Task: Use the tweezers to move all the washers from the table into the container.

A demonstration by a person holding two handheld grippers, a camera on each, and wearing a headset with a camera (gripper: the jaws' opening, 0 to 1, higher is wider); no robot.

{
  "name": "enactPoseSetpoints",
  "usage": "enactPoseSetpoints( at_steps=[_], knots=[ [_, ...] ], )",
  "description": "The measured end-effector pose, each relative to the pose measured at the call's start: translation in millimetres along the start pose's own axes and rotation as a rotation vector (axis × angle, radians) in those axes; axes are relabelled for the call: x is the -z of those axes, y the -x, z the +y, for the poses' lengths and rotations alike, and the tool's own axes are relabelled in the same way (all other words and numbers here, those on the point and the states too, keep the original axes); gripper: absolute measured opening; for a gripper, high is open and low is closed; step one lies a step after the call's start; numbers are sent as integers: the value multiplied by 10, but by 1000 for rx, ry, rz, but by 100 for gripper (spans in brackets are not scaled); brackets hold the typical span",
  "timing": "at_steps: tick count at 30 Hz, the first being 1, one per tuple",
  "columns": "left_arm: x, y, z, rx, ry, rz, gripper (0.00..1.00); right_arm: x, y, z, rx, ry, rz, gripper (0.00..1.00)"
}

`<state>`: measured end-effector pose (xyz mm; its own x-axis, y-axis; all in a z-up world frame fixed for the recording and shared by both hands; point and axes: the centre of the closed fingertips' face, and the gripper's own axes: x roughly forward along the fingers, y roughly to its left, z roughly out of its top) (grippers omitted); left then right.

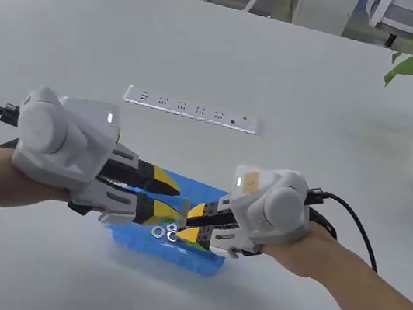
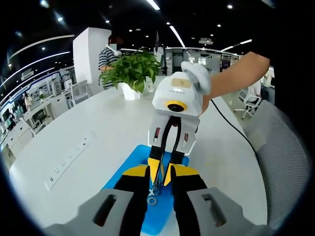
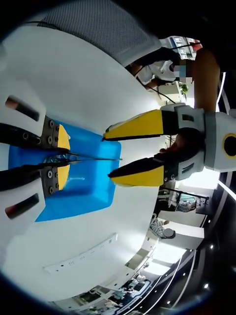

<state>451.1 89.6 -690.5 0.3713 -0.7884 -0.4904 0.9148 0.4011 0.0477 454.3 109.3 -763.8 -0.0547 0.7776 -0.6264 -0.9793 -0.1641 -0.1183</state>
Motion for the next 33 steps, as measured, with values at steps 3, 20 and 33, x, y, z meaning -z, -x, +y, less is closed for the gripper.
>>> enactPoseSetpoints(
  at_steps=[3,20,33],
  knots=[
    [-3,-36,6,7,-13,6,17,4,-1,0,-2,4,3,10],
    [28,-122,-27,74,-99,48,6,21,12,15,-4,16,13,10],
    [-78,-64,-28,87,-129,50,6,-68,89,14,15,11,-1,11]
  ],
)
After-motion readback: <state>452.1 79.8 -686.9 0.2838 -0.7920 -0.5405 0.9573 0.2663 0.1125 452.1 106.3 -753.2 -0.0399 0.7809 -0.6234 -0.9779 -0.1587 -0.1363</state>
